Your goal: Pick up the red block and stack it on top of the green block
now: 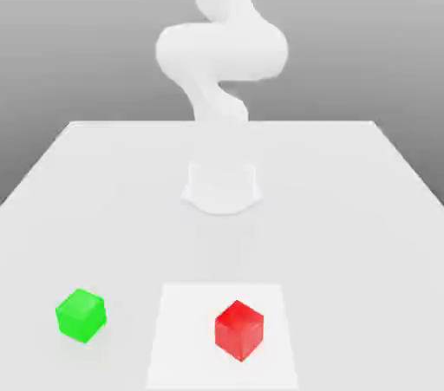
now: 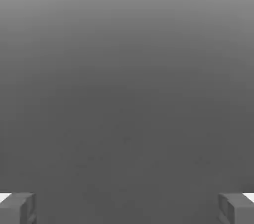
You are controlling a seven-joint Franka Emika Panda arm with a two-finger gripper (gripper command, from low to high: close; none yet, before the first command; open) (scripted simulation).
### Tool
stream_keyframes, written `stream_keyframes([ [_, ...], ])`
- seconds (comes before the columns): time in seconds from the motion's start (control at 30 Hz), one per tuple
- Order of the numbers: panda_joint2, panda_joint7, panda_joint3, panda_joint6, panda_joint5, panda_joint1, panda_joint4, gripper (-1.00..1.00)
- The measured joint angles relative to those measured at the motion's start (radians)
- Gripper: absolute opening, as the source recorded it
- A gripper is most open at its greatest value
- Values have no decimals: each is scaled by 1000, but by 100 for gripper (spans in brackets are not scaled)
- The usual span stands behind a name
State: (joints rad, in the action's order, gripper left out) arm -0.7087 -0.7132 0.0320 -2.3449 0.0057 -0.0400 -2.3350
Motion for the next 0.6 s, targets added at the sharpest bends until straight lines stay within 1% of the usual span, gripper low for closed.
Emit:
stream_keyframes([
  [0.37,406,403,107,-199,50,-139,-155,0],
  [0.6,660,644,119,-323,66,-175,-252,0],
])
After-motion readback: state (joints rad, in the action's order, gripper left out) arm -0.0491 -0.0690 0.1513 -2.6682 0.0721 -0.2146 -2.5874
